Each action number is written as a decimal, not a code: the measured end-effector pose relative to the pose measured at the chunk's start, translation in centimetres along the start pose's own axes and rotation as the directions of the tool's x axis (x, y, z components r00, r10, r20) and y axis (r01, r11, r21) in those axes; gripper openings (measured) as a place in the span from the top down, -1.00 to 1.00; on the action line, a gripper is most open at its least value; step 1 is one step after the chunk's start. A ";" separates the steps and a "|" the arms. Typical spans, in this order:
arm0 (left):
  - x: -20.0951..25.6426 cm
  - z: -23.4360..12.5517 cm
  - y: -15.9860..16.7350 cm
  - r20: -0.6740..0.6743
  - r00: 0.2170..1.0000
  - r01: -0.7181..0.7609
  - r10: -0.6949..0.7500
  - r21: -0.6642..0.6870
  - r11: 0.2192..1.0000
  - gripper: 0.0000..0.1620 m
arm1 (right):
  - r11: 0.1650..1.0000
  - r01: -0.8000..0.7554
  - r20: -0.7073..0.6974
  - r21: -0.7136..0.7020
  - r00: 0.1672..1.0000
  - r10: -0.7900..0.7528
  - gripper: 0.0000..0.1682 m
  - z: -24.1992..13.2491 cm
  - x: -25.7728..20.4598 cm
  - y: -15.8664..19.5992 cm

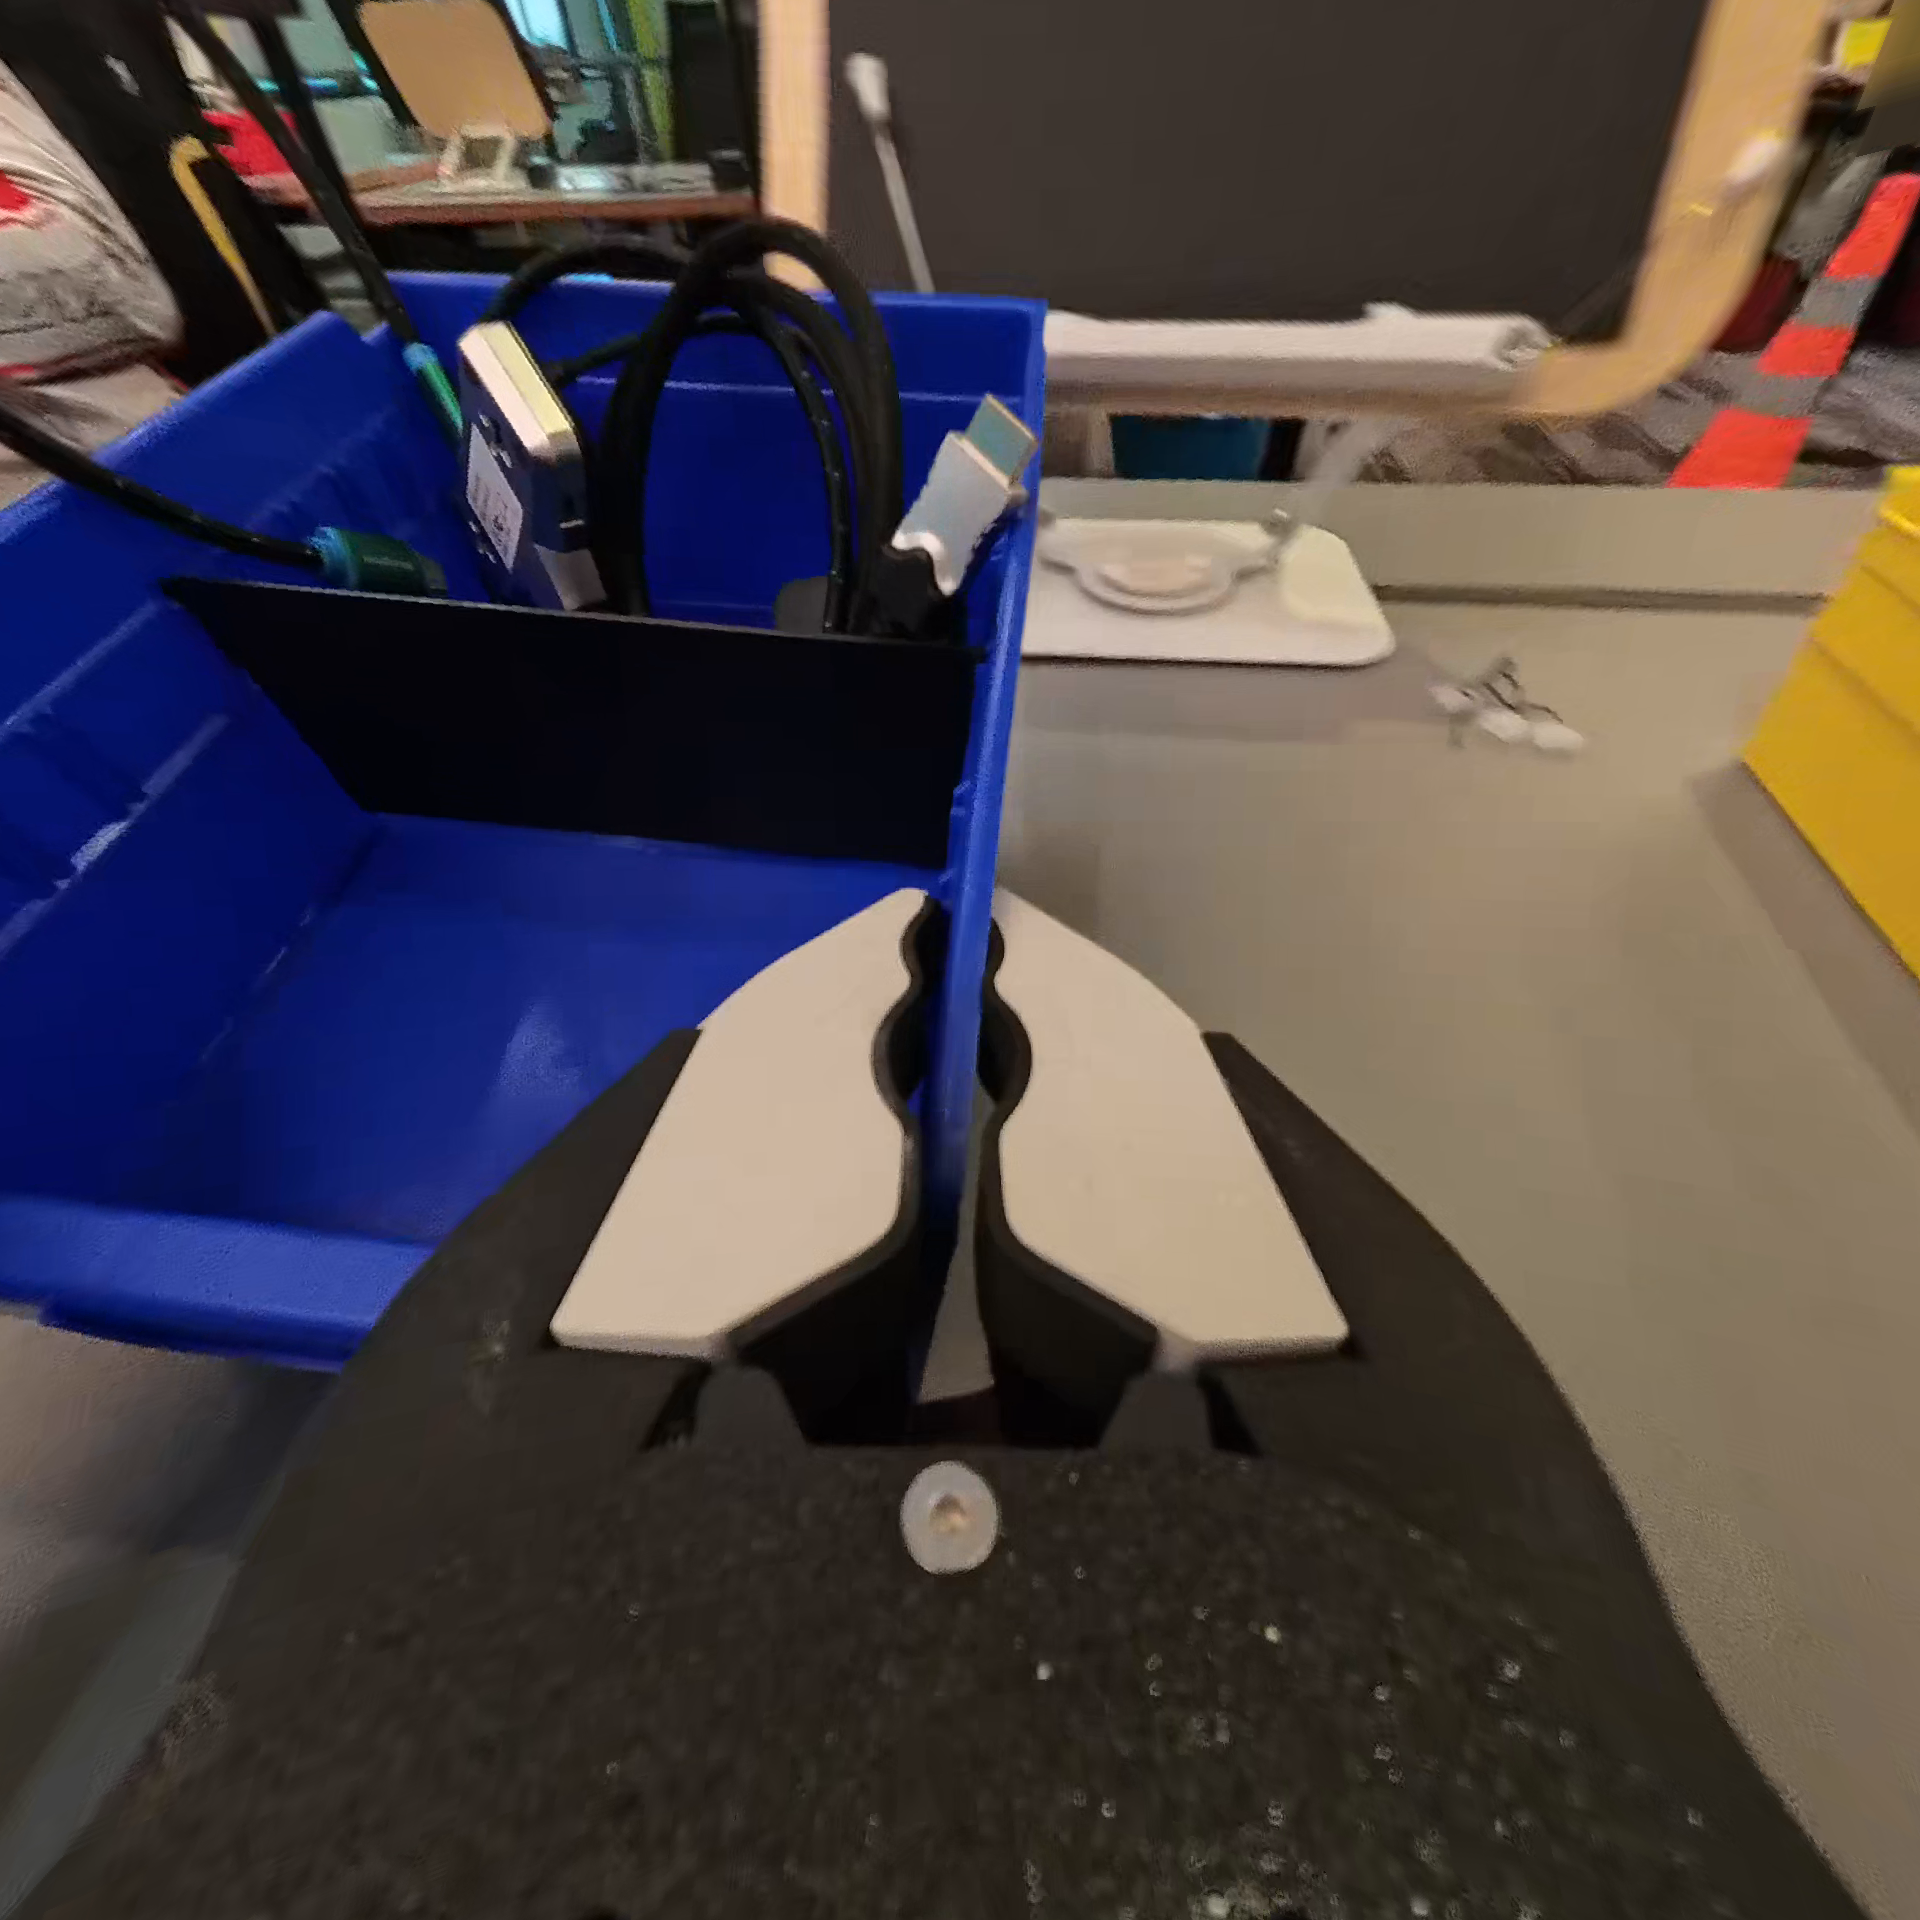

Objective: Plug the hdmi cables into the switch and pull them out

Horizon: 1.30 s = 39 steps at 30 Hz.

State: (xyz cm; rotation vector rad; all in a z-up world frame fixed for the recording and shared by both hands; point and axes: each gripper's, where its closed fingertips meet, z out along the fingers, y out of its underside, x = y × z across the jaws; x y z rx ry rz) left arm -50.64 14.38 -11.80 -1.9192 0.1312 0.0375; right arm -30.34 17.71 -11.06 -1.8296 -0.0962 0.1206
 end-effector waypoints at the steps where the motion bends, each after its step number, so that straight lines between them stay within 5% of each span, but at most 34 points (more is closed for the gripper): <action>1: -1.6 0.1 0.0 0.011 1.000 -0.011 0.011 -0.001 1.000 0.97 | 1.000 0.004 0.017 0.003 1.000 -0.004 0.96 0.6 -1.6 -0.2; 9: -9.1 1.5 3.6 0.025 0.999 0.041 -0.039 -0.122 0.992 0.96 | 0.992 0.059 0.112 -0.114 0.993 -0.046 0.92 4.2 -10.0 1.7; 12: -10.2 1.9 3.8 0.036 0.985 0.171 -0.168 -0.128 0.977 0.97 | 0.988 0.085 0.180 -0.130 0.982 -0.061 0.82 4.3 -11.4 1.8; 20: -13.0 1.0 4.8 0.184 0.952 0.264 -0.244 -0.091 0.960 0.74 | 0.959 0.195 0.606 -0.206 0.795 -0.032 0.59 -1.2 -13.7 3.8; 24: -13.2 -0.8 4.7 0.214 0.951 0.244 -0.222 -0.079 0.967 0.69 | 0.945 0.270 0.659 -0.184 0.748 -0.085 0.59 -4.7 -8.5 5.6; 32: -11.8 -4.0 2.1 0.222 0.946 0.245 -0.238 -0.005 0.969 0.69 | 0.971 0.216 0.523 -0.105 0.842 -0.131 0.59 -8.6 8.5 6.0; 39: -1.2 -4.0 0.8 -0.013 0.991 0.132 -0.132 -0.007 0.991 0.69 | 0.989 0.130 0.224 0.071 0.964 -0.143 0.59 -10.0 23.3 0.7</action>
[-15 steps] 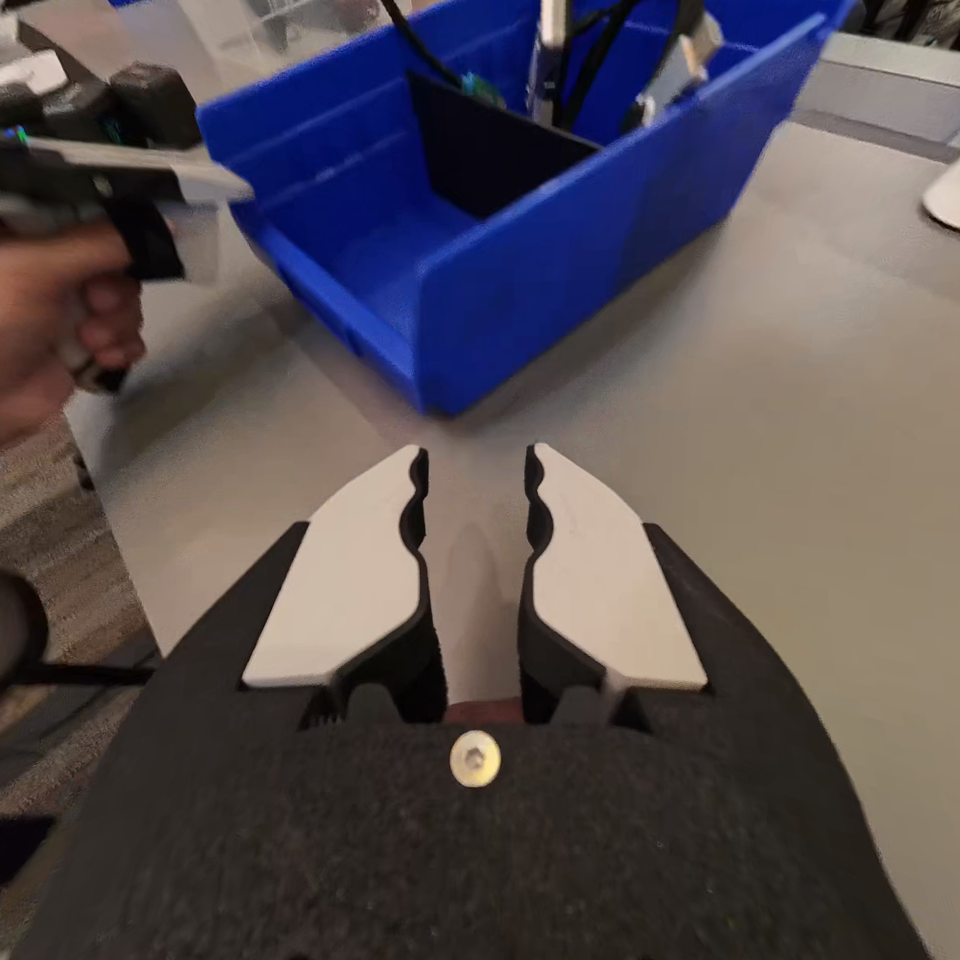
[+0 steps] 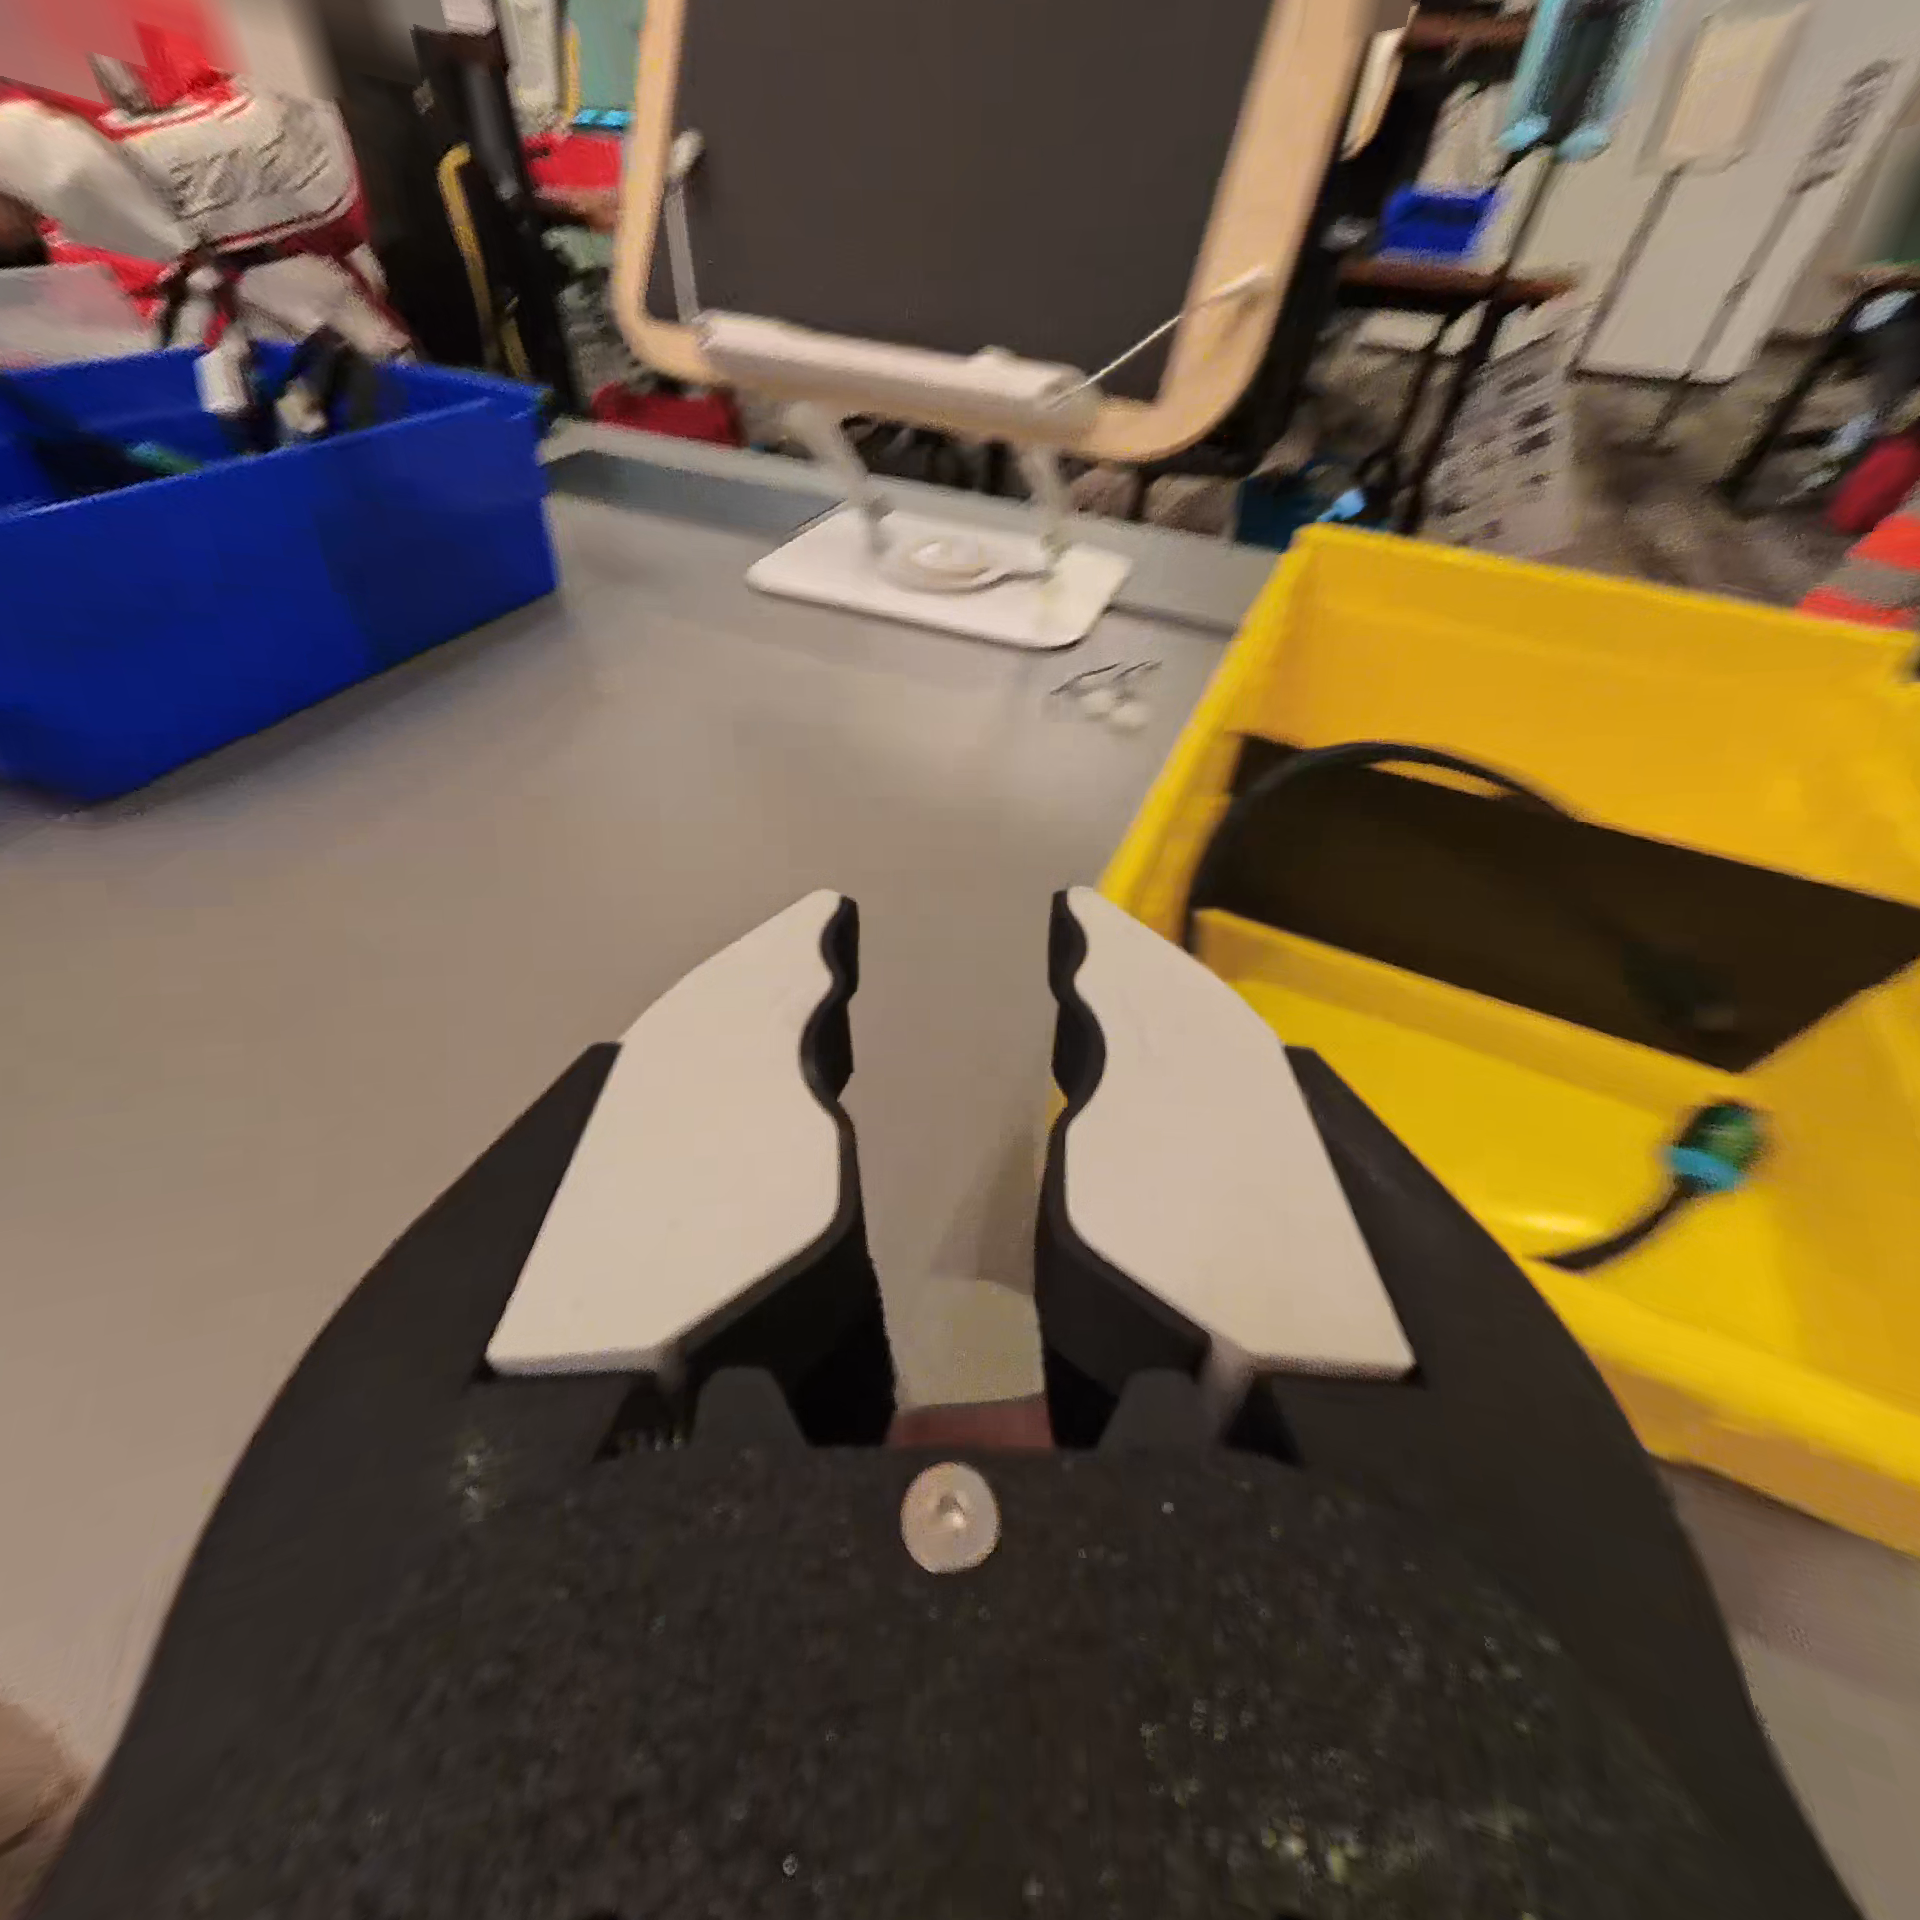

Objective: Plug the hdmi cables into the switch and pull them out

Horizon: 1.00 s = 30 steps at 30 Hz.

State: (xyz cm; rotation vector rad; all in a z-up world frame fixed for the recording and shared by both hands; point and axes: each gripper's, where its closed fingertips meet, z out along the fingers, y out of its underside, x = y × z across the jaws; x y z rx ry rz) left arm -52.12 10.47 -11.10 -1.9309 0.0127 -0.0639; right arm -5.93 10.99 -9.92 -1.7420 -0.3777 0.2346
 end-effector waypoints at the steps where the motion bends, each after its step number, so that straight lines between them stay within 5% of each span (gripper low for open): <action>1: 1.6 0.3 0.5 -0.031 0.999 -0.039 0.038 -0.018 0.999 0.69 | 0.999 0.012 -0.045 0.030 0.999 -0.011 0.59 -0.5 1.9 -0.4; 6: 6.1 0.9 0.8 -0.120 0.985 -0.129 0.127 -0.008 0.992 0.73 | 0.988 -0.145 -0.203 0.044 0.967 0.151 0.63 -1.4 9.9 1.0; 10: 6.5 1.7 1.8 -0.119 0.974 -0.199 0.194 -0.030 0.980 0.73 | 0.940 -0.321 -0.114 0.113 0.936 0.334 0.63 -1.7 10.5 0.9; 23: 7.3 2.6 2.5 -0.129 0.955 -0.277 0.268 -0.054 0.959 0.73 | 0.953 -0.296 -0.154 0.058 0.941 0.302 0.72 -2.1 10.3 2.0; 30: 7.1 1.9 1.6 -0.134 0.973 -0.193 0.187 -0.037 0.980 0.73 | 0.972 -0.221 -0.158 0.084 0.960 0.232 0.78 -2.9 8.8 0.8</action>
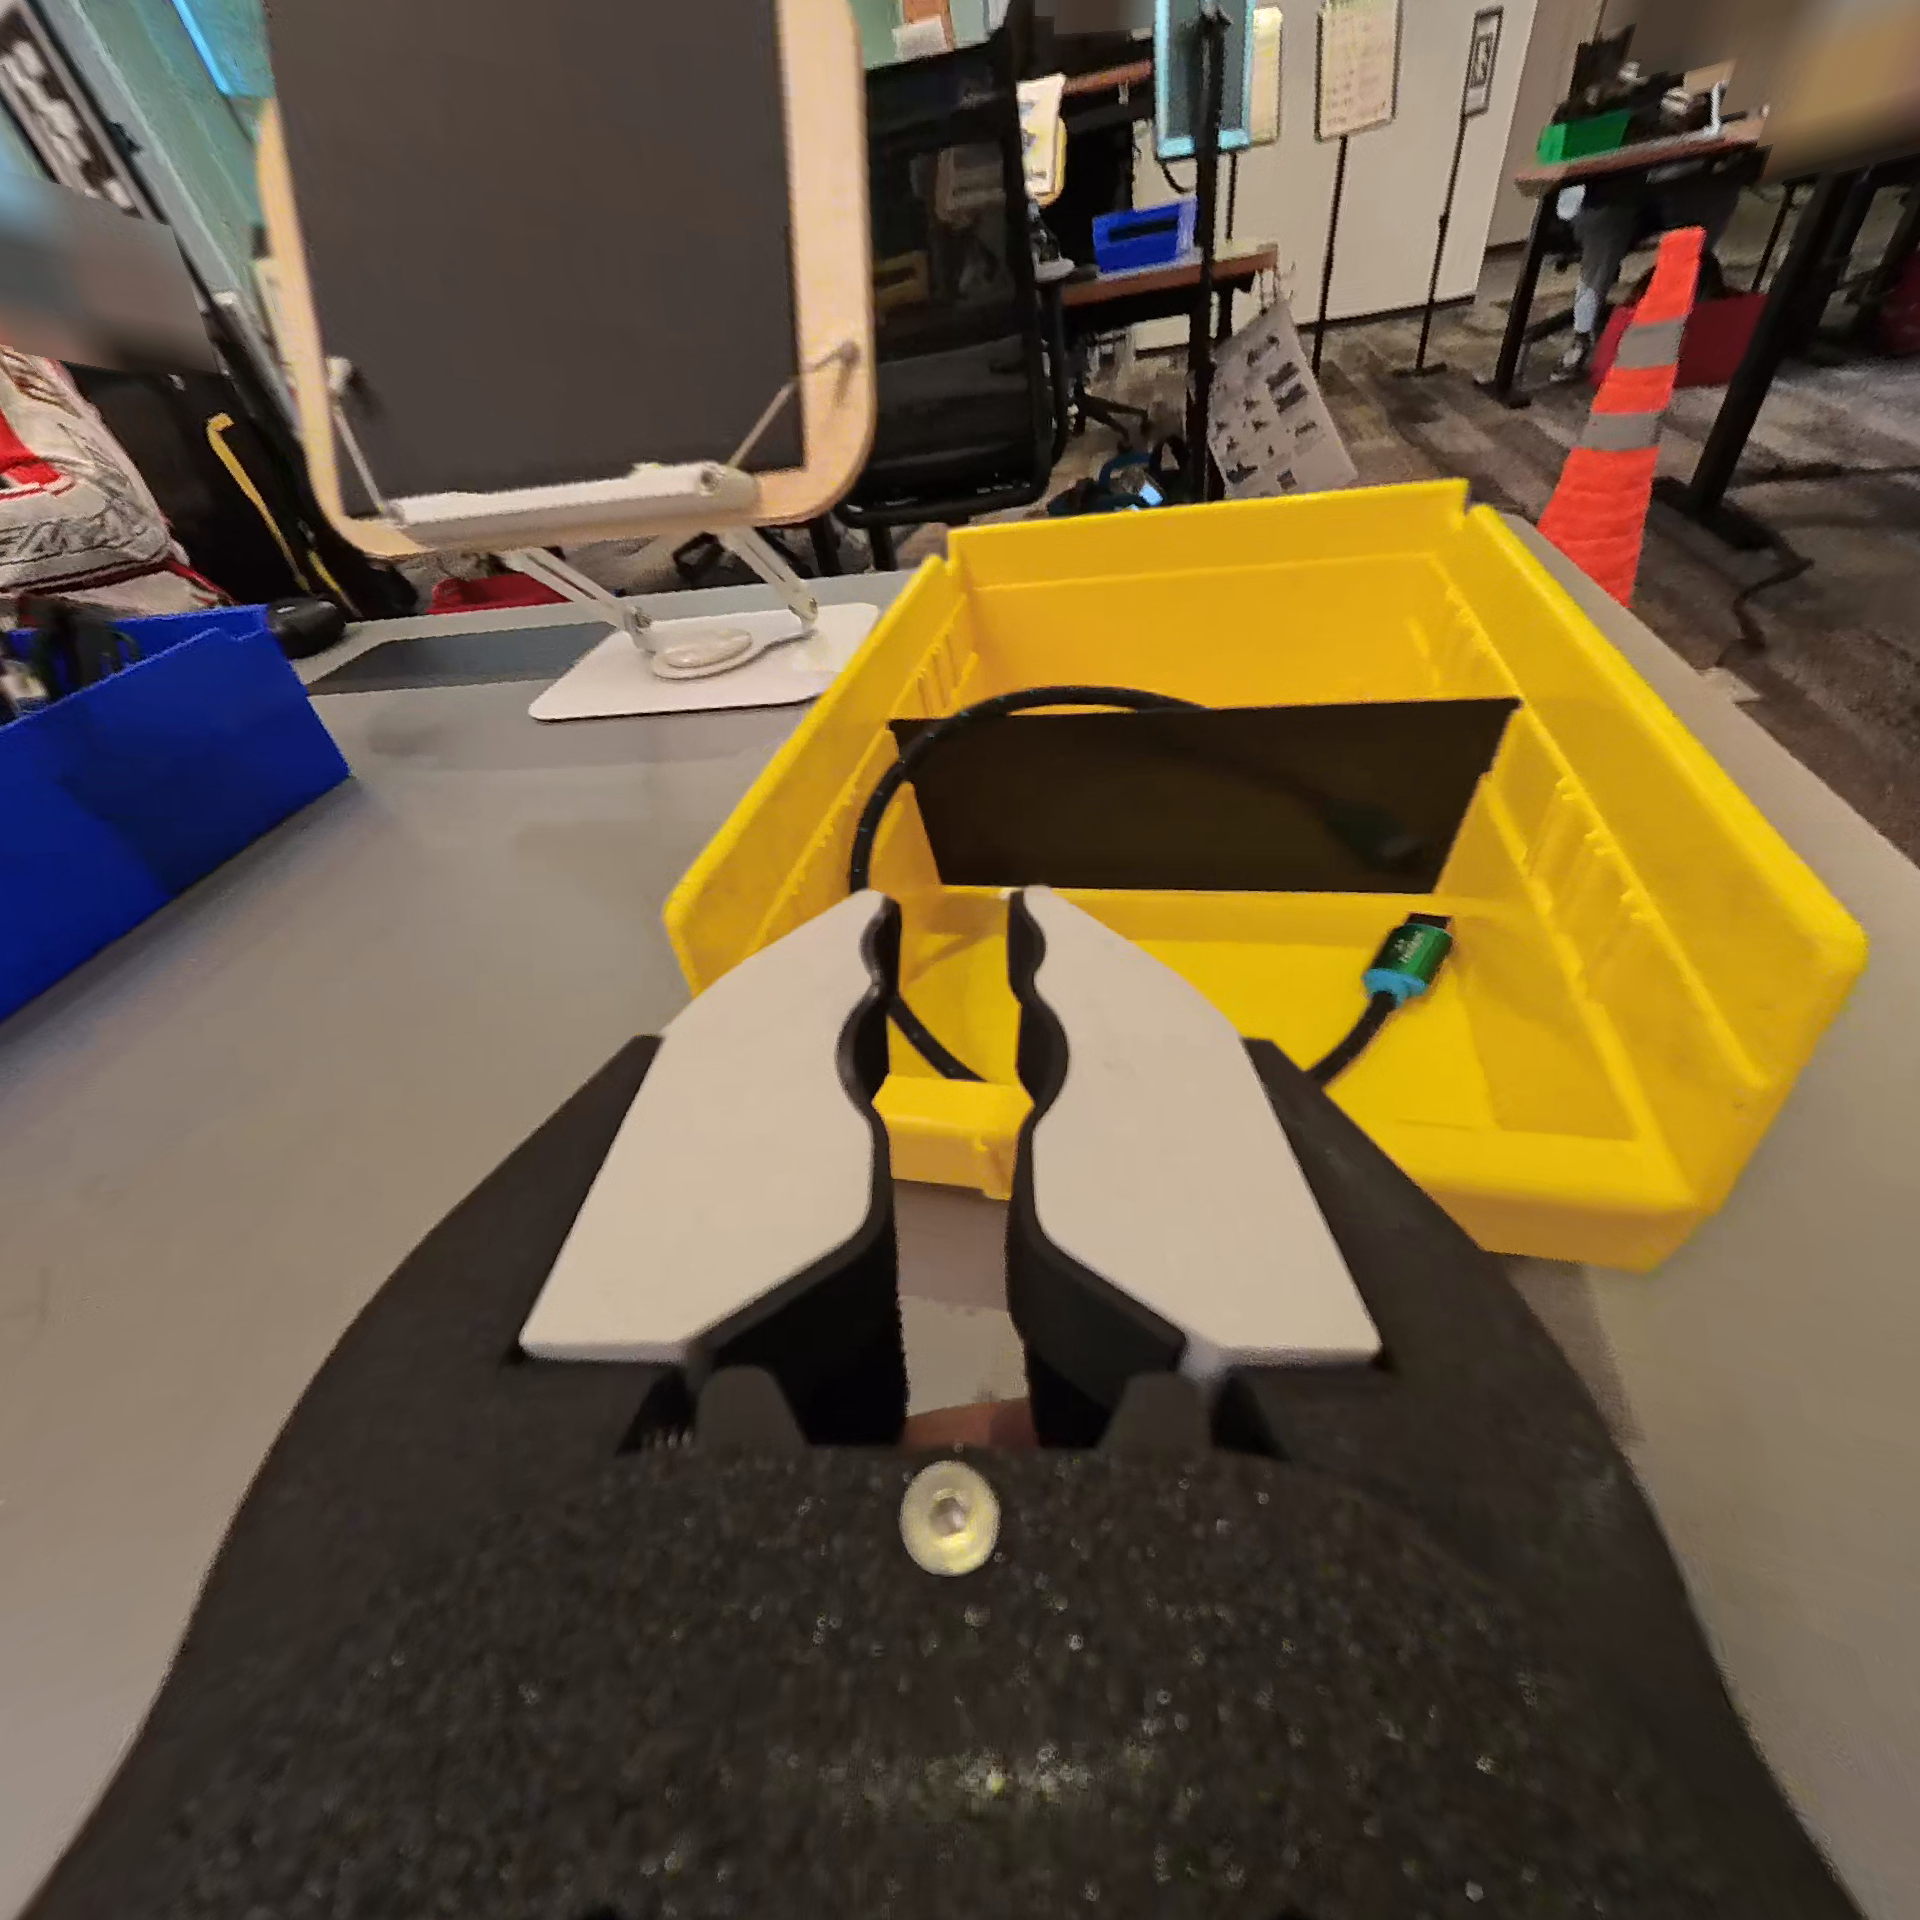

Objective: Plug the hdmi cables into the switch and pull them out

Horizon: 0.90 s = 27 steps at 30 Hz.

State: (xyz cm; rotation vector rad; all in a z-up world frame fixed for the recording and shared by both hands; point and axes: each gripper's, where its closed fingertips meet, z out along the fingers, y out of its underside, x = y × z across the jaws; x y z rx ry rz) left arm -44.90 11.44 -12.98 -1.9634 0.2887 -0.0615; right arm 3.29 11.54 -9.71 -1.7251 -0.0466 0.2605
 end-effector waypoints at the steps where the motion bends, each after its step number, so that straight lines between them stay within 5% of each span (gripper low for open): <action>1: -0.2 -0.1 -0.1 0.004 1.000 0.005 -0.005 0.002 1.000 0.73 | 1.000 0.011 0.019 0.003 1.000 -0.011 0.78 0.0 -0.8 0.0; 13: 0.4 0.7 0.4 -0.102 0.976 0.192 -0.194 -0.032 0.981 0.68 | 0.986 0.165 0.207 0.032 0.964 -0.168 0.78 -0.4 -8.8 0.8; 27: -0.8 1.5 0.7 -0.114 0.992 0.055 -0.058 -0.027 0.998 0.66 | 0.974 0.227 0.303 -0.019 0.929 -0.211 0.78 0.6 -10.6 2.8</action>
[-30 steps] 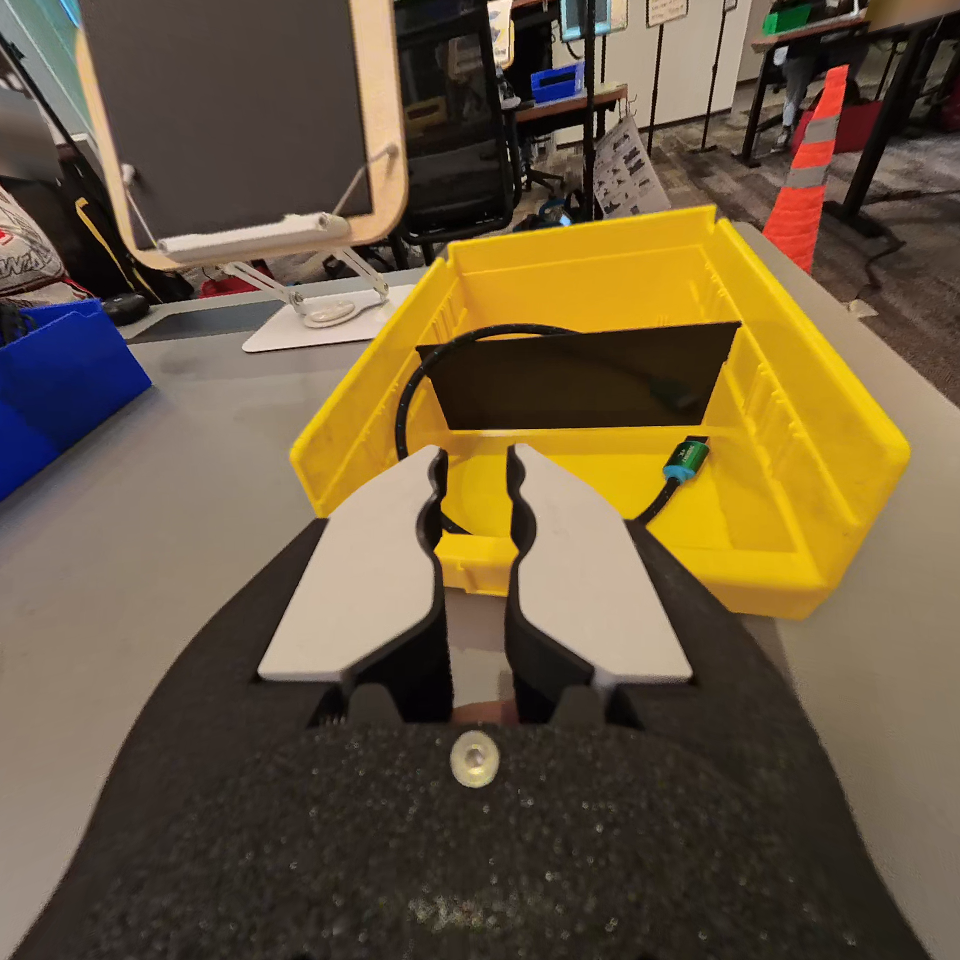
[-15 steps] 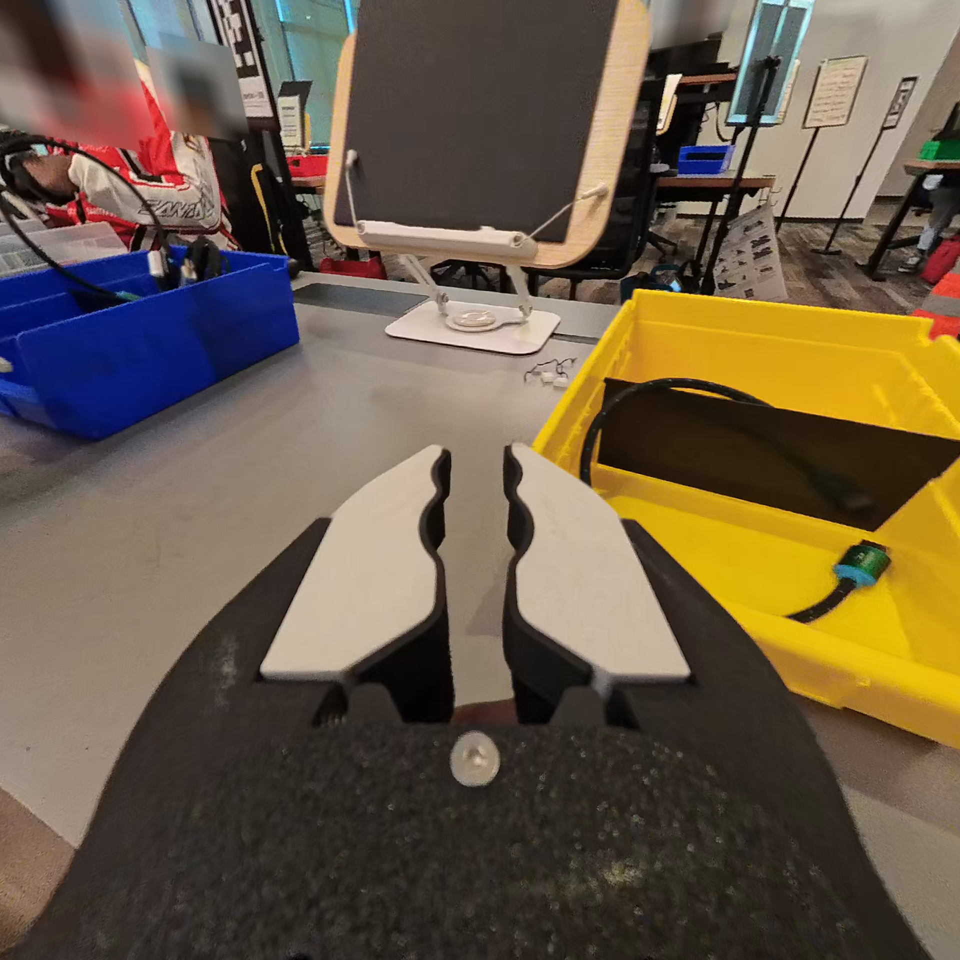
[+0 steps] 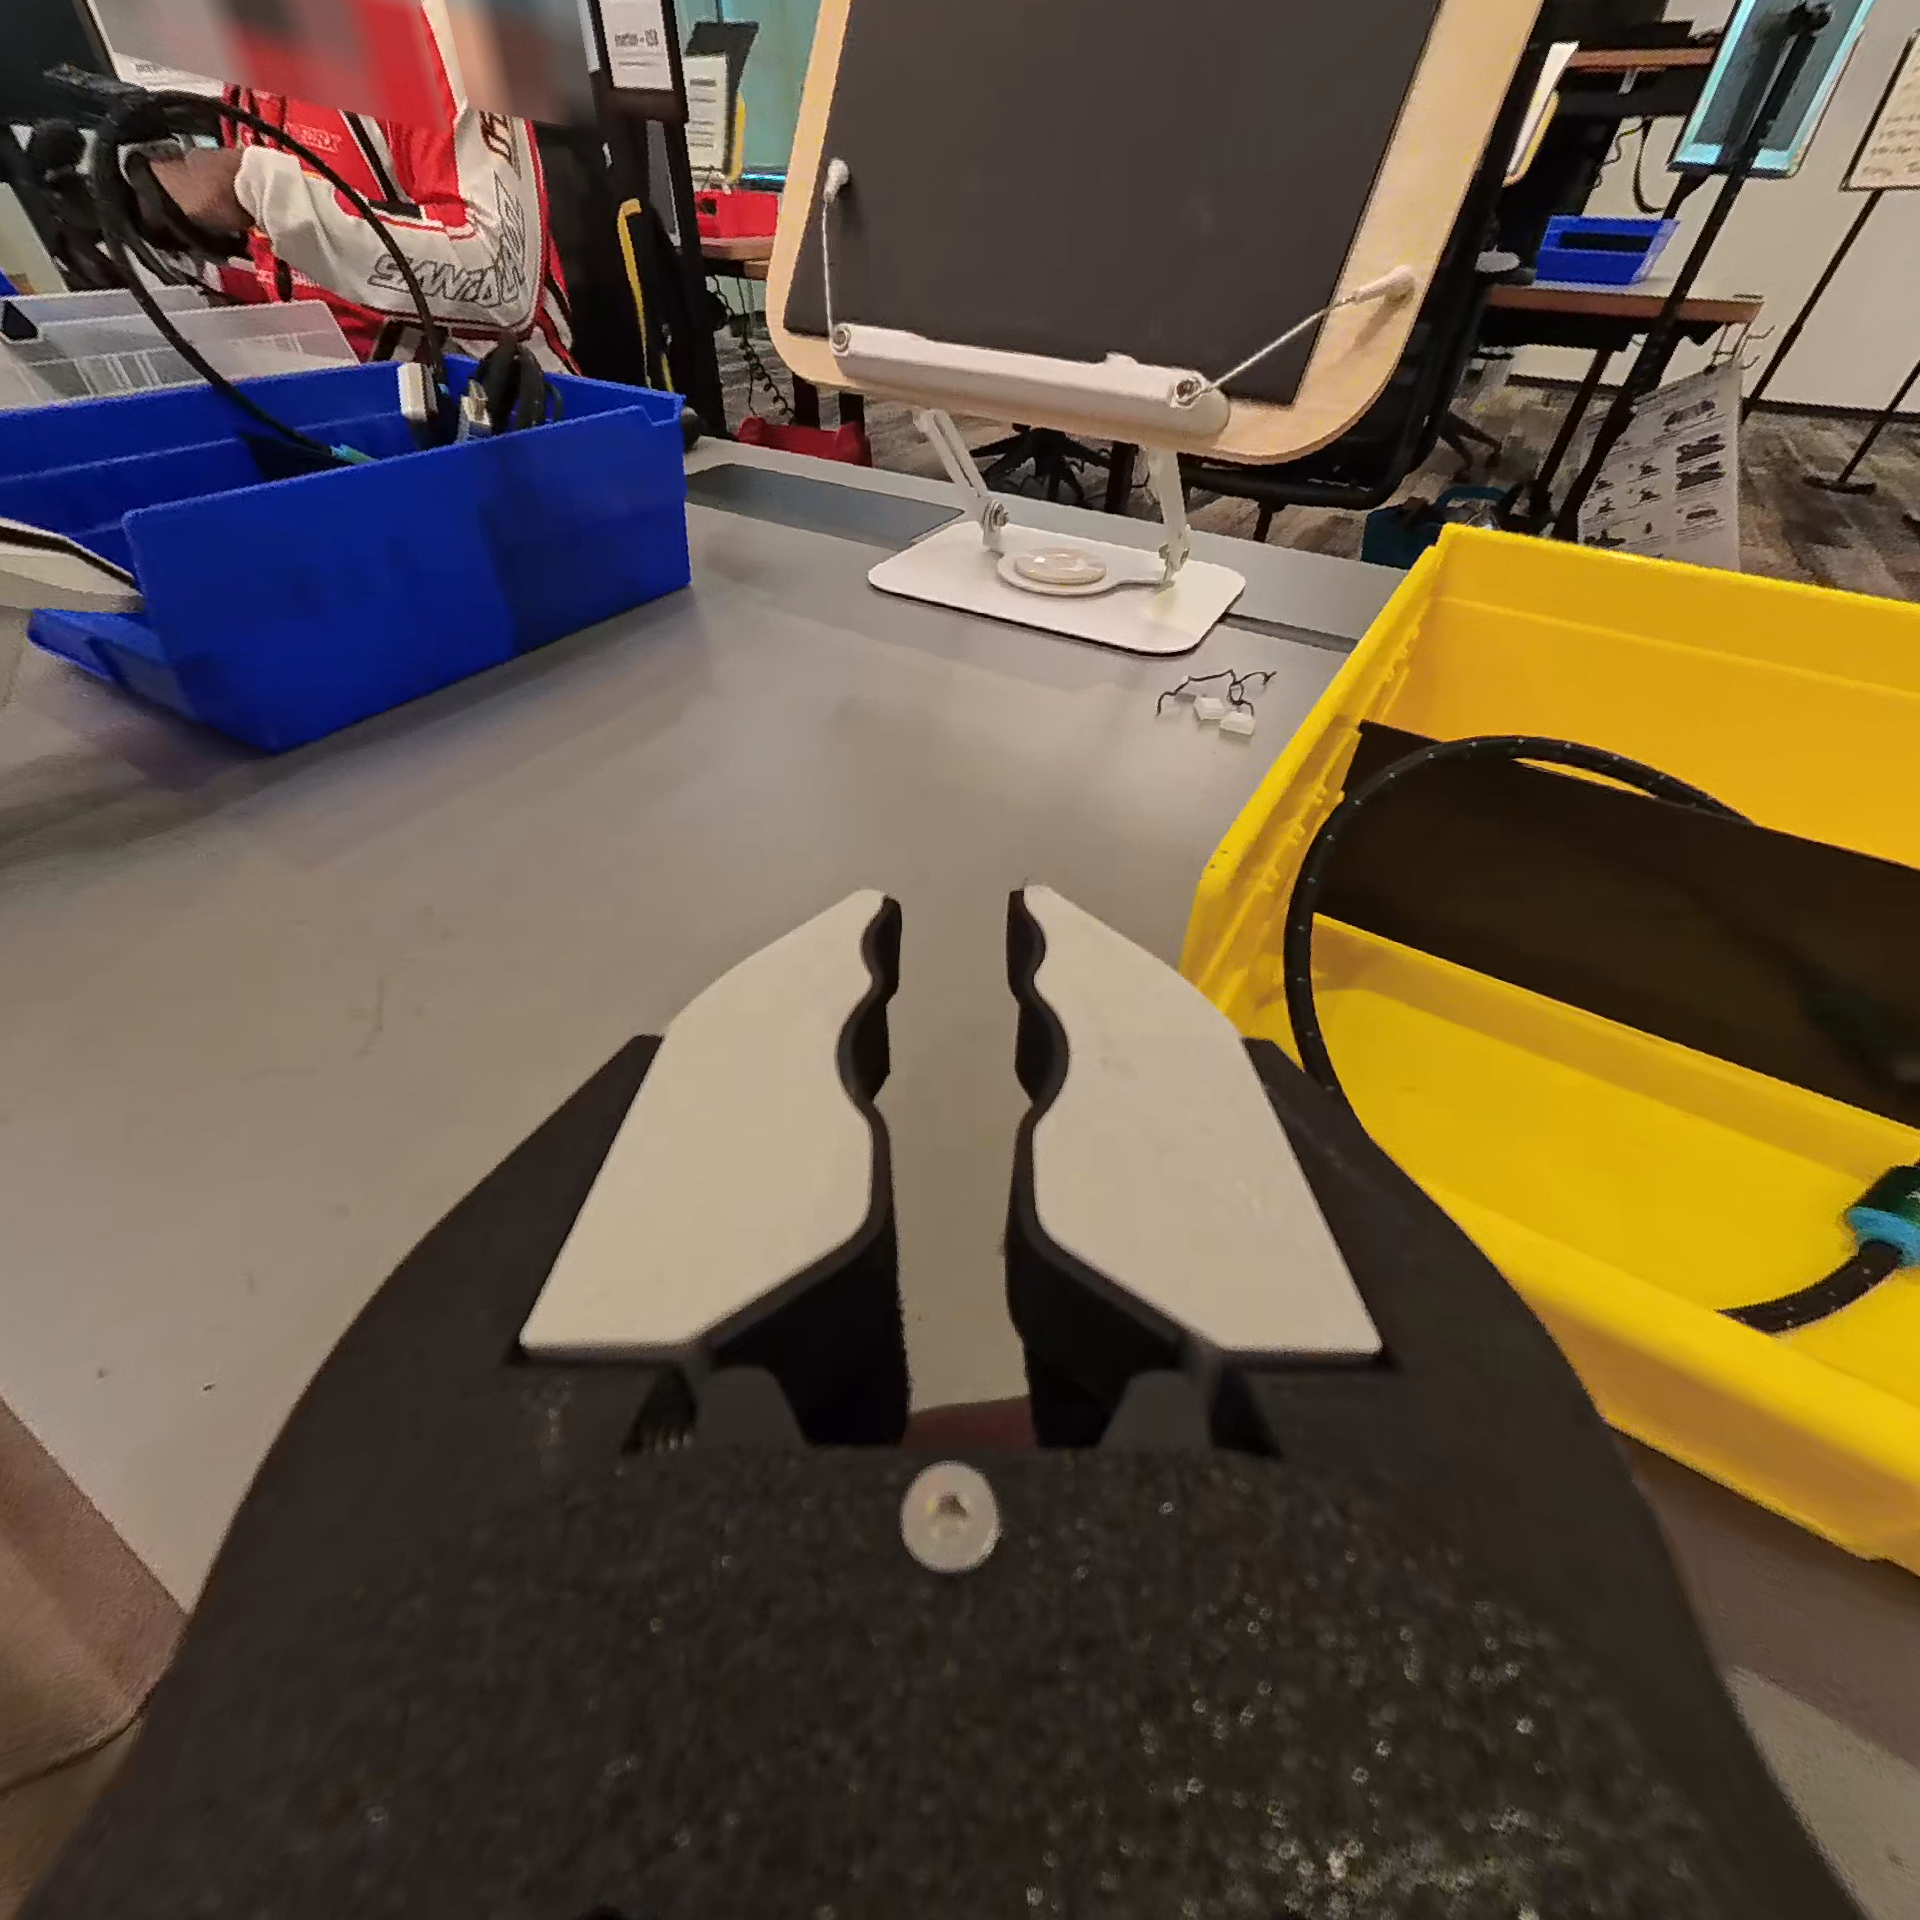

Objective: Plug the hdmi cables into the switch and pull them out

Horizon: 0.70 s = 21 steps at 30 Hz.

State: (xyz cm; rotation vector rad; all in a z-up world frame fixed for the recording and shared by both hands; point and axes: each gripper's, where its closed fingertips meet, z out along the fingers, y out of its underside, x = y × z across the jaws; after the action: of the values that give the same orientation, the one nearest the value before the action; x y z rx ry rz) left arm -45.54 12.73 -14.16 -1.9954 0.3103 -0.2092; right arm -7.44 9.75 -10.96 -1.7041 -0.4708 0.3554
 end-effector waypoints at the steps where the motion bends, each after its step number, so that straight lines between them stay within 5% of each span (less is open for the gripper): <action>1: -0.2 0.0 -0.2 0.006 1.000 -0.014 0.014 0.005 1.000 0.66 | 1.000 -0.004 0.002 -0.006 1.000 0.004 0.78 0.1 0.1 0.1; 11: -1.1 0.9 -2.6 -0.101 0.988 0.113 -0.115 -0.022 0.993 0.54 | 0.999 -0.013 0.010 -0.043 1.000 0.013 0.78 1.8 0.4 0.9; 14: -3.5 1.7 -6.0 -0.087 0.990 -0.120 0.113 -0.075 0.990 0.53 | 0.998 0.018 0.015 -0.058 1.000 -0.017 0.78 2.3 0.2 1.1; 17: -7.5 3.8 -9.0 -0.086 0.888 -0.459 0.451 -0.208 0.864 0.49 | 0.997 0.042 0.044 -0.063 0.998 -0.040 0.77 2.6 -0.3 1.3; 21: -11.9 8.5 -11.2 -0.119 0.830 -0.545 0.546 -0.387 0.744 0.35 | 0.996 0.028 0.067 -0.084 0.998 -0.023 0.77 2.8 -0.5 1.7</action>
State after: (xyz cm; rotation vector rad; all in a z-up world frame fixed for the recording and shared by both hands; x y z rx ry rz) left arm -53.05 28.32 -7.77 -2.2095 0.9930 0.2598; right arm -9.00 11.67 -13.18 -1.7716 -0.5623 0.3782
